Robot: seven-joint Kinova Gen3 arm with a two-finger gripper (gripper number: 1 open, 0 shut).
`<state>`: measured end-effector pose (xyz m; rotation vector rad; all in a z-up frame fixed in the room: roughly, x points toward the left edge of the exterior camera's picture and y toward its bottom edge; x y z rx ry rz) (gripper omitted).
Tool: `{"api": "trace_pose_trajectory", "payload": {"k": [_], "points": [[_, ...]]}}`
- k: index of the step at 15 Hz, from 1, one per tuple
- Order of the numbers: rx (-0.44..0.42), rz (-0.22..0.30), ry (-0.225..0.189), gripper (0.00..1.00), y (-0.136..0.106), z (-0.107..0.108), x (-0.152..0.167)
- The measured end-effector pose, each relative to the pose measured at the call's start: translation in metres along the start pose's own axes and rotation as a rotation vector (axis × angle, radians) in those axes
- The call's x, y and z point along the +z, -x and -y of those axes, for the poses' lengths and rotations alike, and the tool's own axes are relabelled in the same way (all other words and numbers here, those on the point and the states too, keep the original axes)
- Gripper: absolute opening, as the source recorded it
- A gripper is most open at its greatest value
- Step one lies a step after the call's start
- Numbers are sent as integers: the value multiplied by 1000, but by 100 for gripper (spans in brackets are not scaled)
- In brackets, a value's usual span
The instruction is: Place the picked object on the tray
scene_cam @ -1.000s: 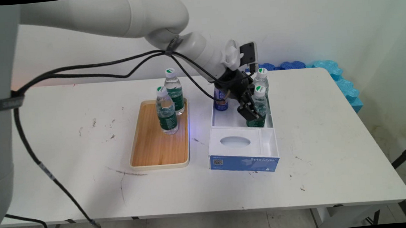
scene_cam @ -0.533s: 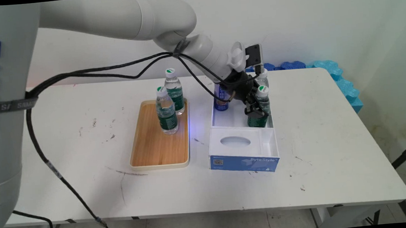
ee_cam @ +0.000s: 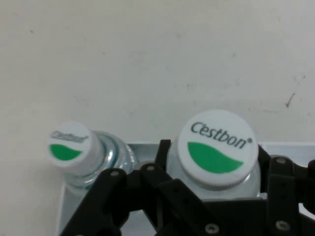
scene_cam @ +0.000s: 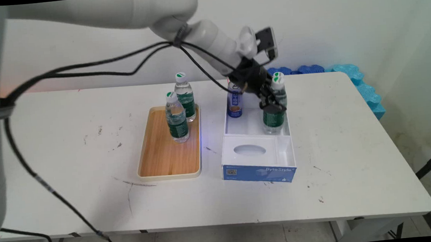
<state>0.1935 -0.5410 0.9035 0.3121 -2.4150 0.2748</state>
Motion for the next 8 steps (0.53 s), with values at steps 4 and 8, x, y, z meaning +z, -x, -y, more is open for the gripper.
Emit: {"api": "trace_pose_trajectory", "payload": {"k": [4, 8], "points": [[-13, -36, -33, 0, -9, -9, -57], [-21, -49, -49, 0, 6, -33, -119]]}}
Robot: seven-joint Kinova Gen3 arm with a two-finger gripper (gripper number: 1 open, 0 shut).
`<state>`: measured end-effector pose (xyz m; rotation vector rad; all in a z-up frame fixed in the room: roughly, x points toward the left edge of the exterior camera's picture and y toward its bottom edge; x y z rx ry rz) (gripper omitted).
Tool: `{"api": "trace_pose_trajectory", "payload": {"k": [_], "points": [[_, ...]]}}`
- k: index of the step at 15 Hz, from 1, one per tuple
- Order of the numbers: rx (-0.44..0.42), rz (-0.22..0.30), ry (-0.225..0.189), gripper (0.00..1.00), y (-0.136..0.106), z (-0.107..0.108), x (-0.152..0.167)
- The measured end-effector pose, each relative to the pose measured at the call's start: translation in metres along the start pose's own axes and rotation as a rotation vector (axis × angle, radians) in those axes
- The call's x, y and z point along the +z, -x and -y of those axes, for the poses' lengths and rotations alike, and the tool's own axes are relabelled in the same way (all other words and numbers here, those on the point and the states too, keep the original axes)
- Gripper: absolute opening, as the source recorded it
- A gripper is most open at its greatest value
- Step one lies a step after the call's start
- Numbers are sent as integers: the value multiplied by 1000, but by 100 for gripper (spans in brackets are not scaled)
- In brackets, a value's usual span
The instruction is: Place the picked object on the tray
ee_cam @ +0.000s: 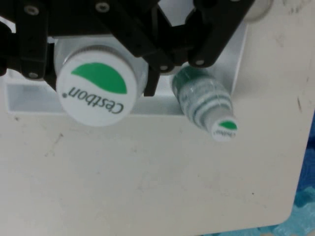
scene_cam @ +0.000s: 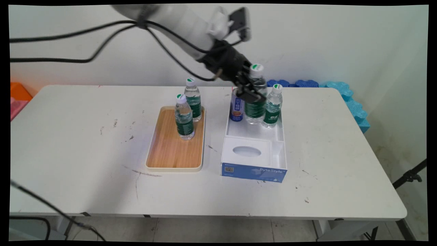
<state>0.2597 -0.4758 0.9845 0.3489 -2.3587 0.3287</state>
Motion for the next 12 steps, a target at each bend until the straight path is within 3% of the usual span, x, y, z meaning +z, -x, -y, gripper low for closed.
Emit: {"api": "trace_pose_trajectory", "payload": {"k": [6, 12], "points": [[-21, 28, -14, 0, 58, -32, -80], [-28, 72, -46, 0, 131, -47, -118]]}}
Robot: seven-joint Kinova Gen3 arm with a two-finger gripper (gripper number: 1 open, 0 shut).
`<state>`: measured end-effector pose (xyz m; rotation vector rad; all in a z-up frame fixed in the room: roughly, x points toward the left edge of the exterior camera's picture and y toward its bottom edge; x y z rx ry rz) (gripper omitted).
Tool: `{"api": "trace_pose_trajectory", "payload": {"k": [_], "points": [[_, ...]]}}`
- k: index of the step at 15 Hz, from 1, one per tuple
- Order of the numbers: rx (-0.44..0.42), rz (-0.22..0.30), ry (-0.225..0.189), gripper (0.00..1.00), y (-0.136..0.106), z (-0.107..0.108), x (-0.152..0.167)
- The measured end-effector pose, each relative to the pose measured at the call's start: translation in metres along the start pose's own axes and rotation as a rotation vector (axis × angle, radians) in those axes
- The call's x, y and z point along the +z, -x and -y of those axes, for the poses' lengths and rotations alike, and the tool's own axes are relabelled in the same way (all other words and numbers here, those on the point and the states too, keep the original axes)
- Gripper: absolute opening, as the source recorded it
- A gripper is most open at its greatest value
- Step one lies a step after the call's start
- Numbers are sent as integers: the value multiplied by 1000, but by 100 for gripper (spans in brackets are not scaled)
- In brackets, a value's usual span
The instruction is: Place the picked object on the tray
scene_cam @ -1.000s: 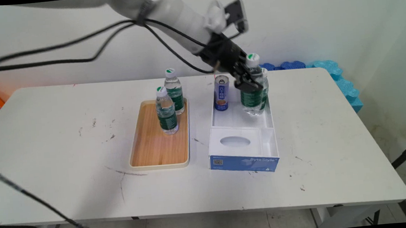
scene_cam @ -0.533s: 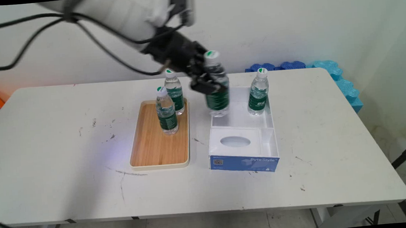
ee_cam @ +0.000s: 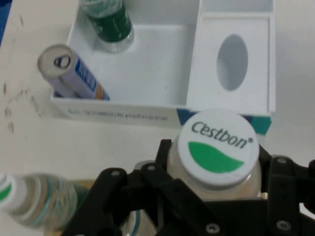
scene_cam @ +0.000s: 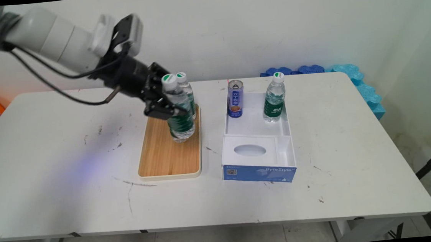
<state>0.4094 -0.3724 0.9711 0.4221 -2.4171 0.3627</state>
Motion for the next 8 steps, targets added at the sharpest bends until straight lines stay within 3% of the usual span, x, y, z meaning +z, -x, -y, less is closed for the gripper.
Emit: {"api": "trace_pose_trajectory", "payload": {"k": [8], "points": [[-15, 16, -6, 0, 70, -13, 10]]}}
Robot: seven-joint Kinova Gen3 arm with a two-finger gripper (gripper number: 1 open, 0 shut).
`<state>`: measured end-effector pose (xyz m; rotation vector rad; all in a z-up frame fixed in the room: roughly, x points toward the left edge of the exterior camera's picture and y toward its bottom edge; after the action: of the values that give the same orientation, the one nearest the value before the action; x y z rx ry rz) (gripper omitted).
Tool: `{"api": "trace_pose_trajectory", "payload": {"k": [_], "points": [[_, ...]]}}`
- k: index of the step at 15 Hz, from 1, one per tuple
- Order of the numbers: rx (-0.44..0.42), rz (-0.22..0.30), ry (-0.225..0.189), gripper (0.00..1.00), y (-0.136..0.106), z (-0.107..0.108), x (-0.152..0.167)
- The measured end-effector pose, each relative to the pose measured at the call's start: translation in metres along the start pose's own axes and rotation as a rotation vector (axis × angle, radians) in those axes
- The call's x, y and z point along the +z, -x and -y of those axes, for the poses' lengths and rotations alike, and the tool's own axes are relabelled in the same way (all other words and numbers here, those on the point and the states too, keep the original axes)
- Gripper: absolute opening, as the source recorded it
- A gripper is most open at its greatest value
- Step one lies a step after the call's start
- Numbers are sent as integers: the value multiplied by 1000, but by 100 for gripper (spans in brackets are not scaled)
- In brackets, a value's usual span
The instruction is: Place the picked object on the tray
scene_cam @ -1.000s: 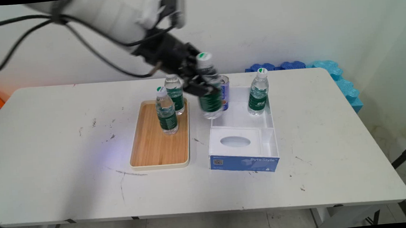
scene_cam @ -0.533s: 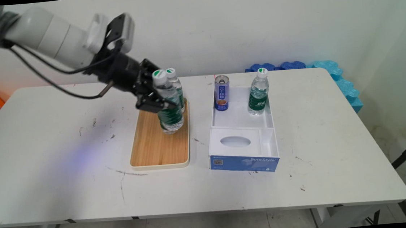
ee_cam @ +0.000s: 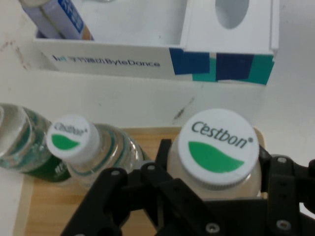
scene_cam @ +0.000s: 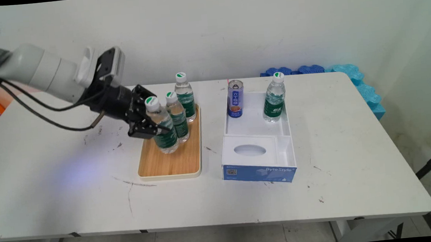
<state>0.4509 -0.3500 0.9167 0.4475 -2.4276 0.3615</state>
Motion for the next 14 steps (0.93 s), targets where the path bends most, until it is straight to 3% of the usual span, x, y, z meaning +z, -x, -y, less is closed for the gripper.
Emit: {"api": "trace_pose_trajectory", "payload": {"k": [6, 14], "points": [[-14, -6, 2, 0, 25, -7, 21], [-35, -15, 2, 0, 38, -14, 38]]}}
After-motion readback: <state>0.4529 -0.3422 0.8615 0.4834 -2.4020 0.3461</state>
